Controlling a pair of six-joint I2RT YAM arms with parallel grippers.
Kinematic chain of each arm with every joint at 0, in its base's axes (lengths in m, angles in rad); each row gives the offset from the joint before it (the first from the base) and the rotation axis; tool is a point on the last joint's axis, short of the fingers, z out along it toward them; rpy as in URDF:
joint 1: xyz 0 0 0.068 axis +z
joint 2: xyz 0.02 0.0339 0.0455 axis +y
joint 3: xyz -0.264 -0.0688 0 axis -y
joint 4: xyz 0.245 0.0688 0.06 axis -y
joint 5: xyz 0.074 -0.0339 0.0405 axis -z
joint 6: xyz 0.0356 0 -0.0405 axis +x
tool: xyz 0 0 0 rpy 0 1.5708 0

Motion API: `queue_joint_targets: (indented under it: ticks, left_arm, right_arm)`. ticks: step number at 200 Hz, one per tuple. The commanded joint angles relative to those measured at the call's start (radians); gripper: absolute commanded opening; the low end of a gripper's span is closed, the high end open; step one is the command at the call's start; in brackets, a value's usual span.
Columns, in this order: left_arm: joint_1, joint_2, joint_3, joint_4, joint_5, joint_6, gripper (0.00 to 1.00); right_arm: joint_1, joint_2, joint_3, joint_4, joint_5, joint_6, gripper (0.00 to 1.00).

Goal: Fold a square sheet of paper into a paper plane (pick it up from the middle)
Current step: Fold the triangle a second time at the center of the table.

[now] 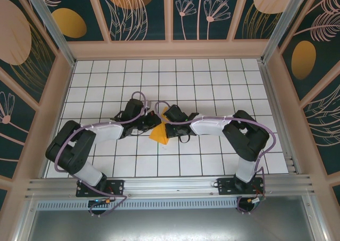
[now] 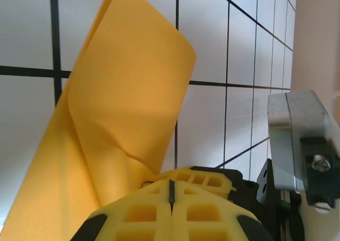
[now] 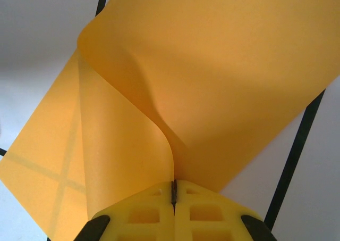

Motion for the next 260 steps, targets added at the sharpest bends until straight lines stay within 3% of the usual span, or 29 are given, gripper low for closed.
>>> queue_joint_targets:
  ticks: [1, 103, 193, 222, 260]
  left_arm:
    - [0.005, 0.029, 0.010, 0.109, 0.059, -0.045, 0.00]
    - [0.004, 0.114, 0.012, 0.109, 0.074, -0.018, 0.00]
    - [0.004, 0.202, -0.011, 0.028, -0.014, 0.048, 0.00]
    - [0.004, 0.196, -0.033, 0.022, -0.024, 0.060, 0.00]
    - [0.004, 0.195, -0.033, 0.028, -0.019, 0.063, 0.00]
  right_arm:
    - [-0.004, 0.030, -0.025, -0.015, 0.009, -0.007, 0.00]
    - [-0.006, 0.035, -0.019, -0.017, 0.009, -0.007, 0.00]
    - [-0.007, 0.035, 0.006, -0.017, 0.010, -0.003, 0.01]
    - [-0.018, -0.012, 0.030, -0.018, 0.010, 0.025, 0.08]
    - [-0.041, -0.167, -0.015, 0.008, -0.010, 0.077, 0.28]
